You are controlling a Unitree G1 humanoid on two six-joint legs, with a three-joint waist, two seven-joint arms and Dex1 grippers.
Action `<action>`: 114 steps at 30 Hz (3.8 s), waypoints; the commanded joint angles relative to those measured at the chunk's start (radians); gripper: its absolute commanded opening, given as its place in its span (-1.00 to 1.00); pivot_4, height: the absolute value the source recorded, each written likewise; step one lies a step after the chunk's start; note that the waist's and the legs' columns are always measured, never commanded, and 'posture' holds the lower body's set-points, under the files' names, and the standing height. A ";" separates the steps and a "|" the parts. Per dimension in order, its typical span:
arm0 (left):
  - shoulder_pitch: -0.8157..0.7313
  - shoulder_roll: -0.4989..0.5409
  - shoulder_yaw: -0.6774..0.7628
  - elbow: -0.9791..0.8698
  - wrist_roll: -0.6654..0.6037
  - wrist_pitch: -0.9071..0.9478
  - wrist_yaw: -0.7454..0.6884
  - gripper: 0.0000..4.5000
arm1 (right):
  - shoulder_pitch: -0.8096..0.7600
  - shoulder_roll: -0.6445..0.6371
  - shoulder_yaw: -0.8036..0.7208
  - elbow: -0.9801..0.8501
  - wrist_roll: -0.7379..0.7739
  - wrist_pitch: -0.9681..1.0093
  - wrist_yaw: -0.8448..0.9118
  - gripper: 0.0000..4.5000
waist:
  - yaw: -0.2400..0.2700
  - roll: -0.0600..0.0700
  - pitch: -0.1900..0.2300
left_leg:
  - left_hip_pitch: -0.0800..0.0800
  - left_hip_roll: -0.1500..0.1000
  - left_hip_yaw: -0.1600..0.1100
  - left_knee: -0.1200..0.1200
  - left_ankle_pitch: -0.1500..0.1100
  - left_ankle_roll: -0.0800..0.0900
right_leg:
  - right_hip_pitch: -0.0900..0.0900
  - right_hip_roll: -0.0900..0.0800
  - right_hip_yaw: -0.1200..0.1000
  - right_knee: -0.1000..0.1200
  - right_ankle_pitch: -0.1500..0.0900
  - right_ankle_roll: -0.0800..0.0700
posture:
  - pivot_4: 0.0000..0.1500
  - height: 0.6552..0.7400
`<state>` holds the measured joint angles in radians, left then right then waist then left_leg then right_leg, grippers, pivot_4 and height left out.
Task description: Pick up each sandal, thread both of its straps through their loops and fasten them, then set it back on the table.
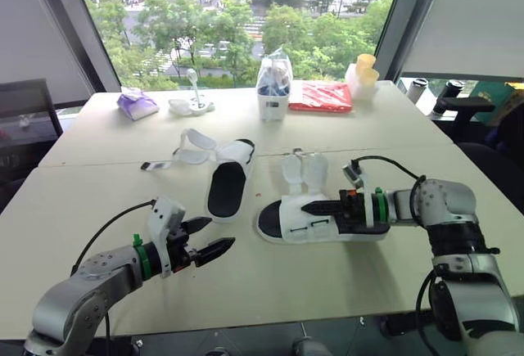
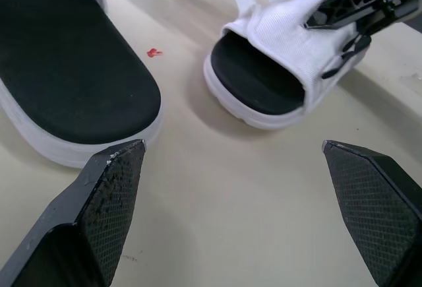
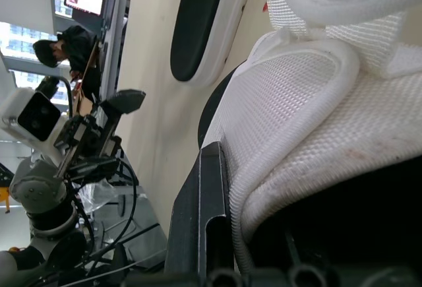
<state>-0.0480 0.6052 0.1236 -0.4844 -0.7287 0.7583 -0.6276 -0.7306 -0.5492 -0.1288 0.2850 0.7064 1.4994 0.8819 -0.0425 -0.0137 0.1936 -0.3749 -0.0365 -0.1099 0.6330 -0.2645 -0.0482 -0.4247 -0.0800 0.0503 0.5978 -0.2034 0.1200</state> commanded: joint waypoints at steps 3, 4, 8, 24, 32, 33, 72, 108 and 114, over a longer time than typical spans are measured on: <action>-0.038 -0.005 -0.032 0.022 0.016 -0.023 -0.026 1.00 | 0.004 0.017 0.017 -0.064 0.009 -0.052 -0.019 -0.50 | -0.003 0.000 0.000 | 0.001 0.000 0.000 0.002 0.000 0.000 | 0.001 0.000 0.000 0.001 0.000 0.000 | 1.00 1.00; -0.044 -0.004 -0.037 0.027 0.019 -0.025 -0.032 1.00 | -0.002 0.018 0.012 -0.059 0.010 -0.058 -0.023 -0.31 | -0.002 0.000 0.000 | 0.000 0.000 0.000 0.002 0.000 0.000 | 0.001 0.000 0.000 0.001 0.000 0.000 | 1.00 1.00; -0.072 0.006 -0.049 0.050 0.040 -0.038 -0.063 1.00 | 0.010 0.014 -0.027 -0.101 0.040 -0.072 -0.030 0.58 | -0.001 0.000 0.000 | 0.000 0.000 0.000 0.003 0.000 0.000 | 0.001 0.000 0.000 0.001 0.000 0.000 | 1.00 1.00; -0.382 -0.026 -0.299 0.403 0.273 -0.272 -0.363 -0.23 | 0.216 -0.369 -0.050 -0.384 0.093 -0.266 0.183 1.00 | 0.021 -0.001 0.000 | -0.001 0.000 0.001 0.004 0.000 0.000 | 0.001 0.000 0.000 0.000 0.000 0.001 | 1.00 1.00; -0.534 -0.164 -0.395 0.627 0.390 -0.361 -0.409 -0.97 | -0.038 -0.185 0.003 -0.016 -0.080 -0.490 0.027 1.00 | 0.014 -0.001 0.000 | 0.000 0.000 0.001 0.011 0.000 0.000 | 0.005 0.000 0.000 0.001 0.001 -0.001 | 1.00 1.00; -0.544 -0.181 -0.406 0.646 0.404 -0.375 -0.415 -0.97 | -0.073 -0.156 -0.002 0.047 -0.094 -0.504 0.005 1.00 | 0.014 -0.001 0.000 | -0.001 0.000 0.001 0.012 0.000 0.000 | 0.005 0.000 0.000 0.001 0.001 0.000 | 1.00 1.00; -0.472 -0.310 -0.460 0.565 0.555 -0.427 -0.358 -0.97 | -0.557 0.103 -0.179 0.897 -0.243 -0.604 -0.088 1.00 | 0.013 0.000 0.000 | -0.002 -0.001 0.000 0.012 0.000 0.000 | 0.004 0.000 0.000 0.001 0.005 0.005 | 1.00 1.00; -0.484 -0.277 -0.452 0.578 0.554 -0.413 -0.377 -1.00 | -0.113 -0.168 0.257 0.504 -0.868 -3.081 0.227 -0.99 | -0.006 0.000 0.000 | 0.006 -0.001 0.001 0.014 0.000 0.000 | 0.013 0.000 0.001 0.001 0.004 0.005 | 1.00 1.00; -0.499 -0.284 -0.450 0.606 0.565 -0.426 -0.371 -1.00 | -0.142 -0.178 0.181 0.563 -1.025 -3.114 0.041 -0.99 | -0.002 0.000 0.000 | 0.006 -0.001 0.000 0.013 0.000 -0.001 | 0.013 0.000 0.001 0.001 0.004 0.004 | 1.00 1.00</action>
<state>-0.5253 0.3242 -0.3333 0.1179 -0.1673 0.3537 -1.0000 -0.8628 -0.7114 0.0939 0.8688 -0.2861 -1.6000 0.9925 -0.0441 -0.0135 0.1938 -0.3692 -0.0378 -0.1103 0.6458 -0.2643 -0.0487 -0.4119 -0.0801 0.0513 0.5985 -0.1999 0.1236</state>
